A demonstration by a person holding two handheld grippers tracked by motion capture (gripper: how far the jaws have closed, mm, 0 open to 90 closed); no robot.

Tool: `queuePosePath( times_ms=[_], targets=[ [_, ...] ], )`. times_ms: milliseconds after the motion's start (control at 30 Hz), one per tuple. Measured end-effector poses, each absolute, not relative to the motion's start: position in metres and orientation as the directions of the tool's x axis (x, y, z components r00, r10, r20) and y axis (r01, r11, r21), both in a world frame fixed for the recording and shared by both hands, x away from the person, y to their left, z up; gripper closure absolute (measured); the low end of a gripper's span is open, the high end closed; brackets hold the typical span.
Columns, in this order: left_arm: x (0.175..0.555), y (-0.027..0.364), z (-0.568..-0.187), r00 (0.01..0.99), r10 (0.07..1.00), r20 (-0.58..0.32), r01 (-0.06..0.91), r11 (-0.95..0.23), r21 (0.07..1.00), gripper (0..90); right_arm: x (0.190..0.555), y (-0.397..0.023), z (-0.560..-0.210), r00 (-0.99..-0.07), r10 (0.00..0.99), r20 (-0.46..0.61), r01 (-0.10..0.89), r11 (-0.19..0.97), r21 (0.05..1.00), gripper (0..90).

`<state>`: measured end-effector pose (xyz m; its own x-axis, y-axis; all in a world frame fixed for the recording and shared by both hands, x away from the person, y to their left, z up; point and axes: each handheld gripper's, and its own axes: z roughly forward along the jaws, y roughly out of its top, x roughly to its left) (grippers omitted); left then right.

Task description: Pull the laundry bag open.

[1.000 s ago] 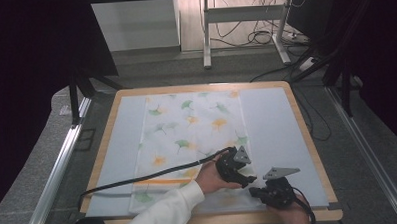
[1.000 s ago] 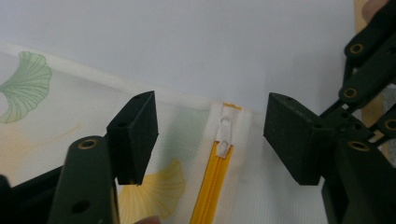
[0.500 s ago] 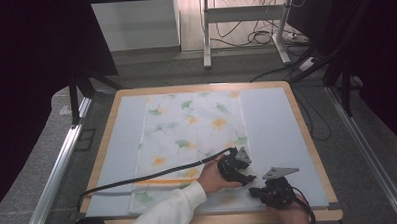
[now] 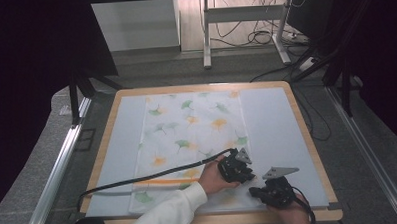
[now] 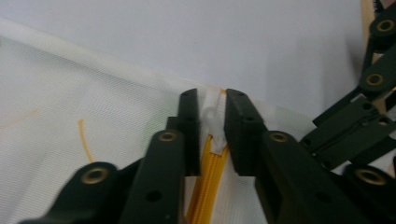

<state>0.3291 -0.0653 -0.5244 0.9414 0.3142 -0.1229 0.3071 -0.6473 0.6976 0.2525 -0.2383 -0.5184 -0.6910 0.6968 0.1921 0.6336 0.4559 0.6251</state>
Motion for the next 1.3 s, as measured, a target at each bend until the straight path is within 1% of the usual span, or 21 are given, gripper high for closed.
queuePosePath(
  times_ms=[133,367,567,667,833,1067,1300],
  targets=[
    [0.328,-0.065,-0.523,0.942,0.312,-0.124,0.307,-0.649,0.696,83.9,0.253,-0.239,-0.518,-0.691,0.697,0.191,0.633,0.455,0.626,88.5],
    [0.326,-0.065,-0.523,0.943,0.316,-0.108,0.298,-0.651,0.698,84.3,0.254,-0.240,-0.518,-0.686,0.704,0.185,0.635,0.454,0.626,88.3],
    [0.326,-0.065,-0.524,0.943,0.314,-0.115,0.301,-0.648,0.700,84.9,0.259,-0.243,-0.514,-0.660,0.735,0.159,0.632,0.428,0.646,88.5],
    [0.325,-0.065,-0.524,0.944,0.312,-0.108,0.295,-0.651,0.700,84.9,0.263,-0.244,-0.517,-0.638,0.755,0.150,0.651,0.425,0.629,88.8],
    [0.323,-0.065,-0.524,0.945,0.314,-0.095,0.288,-0.655,0.698,85.0,0.264,-0.243,-0.518,-0.629,0.762,0.153,0.659,0.419,0.624,89.1],
    [0.321,-0.063,-0.523,0.947,0.312,-0.077,0.276,-0.669,0.690,85.1,0.265,-0.244,-0.518,-0.606,0.774,0.185,0.685,0.389,0.616,89.3],
    [0.321,-0.061,-0.522,0.946,0.314,-0.080,0.281,-0.673,0.685,85.1,0.265,-0.245,-0.519,-0.599,0.777,0.194,0.691,0.379,0.615,89.4]
  ],
)
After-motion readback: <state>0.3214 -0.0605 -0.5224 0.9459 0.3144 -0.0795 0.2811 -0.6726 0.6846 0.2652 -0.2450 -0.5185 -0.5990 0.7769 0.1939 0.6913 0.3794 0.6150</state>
